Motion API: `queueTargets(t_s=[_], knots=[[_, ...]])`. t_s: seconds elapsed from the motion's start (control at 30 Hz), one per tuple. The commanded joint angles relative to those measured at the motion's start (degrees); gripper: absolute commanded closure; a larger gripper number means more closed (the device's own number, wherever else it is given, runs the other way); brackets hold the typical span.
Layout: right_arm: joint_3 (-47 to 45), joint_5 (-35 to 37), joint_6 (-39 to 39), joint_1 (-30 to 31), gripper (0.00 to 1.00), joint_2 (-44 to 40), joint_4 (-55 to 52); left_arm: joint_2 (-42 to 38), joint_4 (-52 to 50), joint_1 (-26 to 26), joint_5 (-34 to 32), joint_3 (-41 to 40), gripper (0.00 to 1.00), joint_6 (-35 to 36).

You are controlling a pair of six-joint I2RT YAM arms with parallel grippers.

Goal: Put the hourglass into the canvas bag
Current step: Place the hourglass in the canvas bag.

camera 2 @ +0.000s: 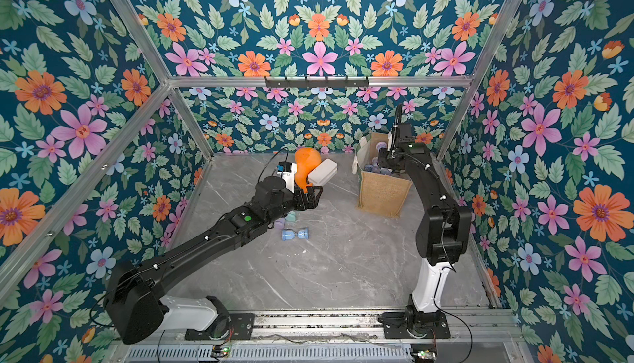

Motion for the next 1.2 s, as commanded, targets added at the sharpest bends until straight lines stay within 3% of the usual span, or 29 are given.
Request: queueTargets(t_s=[0.0,0.3,0.57,0.8,1.17], knots=[[2.2,1.6,-1.5,0.1,0.6,3.5,-0.1,0.6,1.5,-0.2,0.5,0.6,0.0,0.6],[3.1,3.6,-2.3,0.1,0.59,10.3,0.1,0.7,1.4,-0.2,-0.4,0.3,0.0,0.9],[1.3,4.3,-2.0,0.2,0.5,10.4,0.4,-0.1,1.3,-0.1,-1.2,0.1,0.0,0.8],[1.5,1.2,-0.3,0.2,0.36,5.6,-0.5,-1.5,0.8,-0.2,-2.5,-0.1,0.0,1.0],[-5.5,-3.4,2.6,2.6,0.33,-8.8,0.3,-6.2,-0.9,-0.2,-6.3,-3.0,0.0,1.6]])
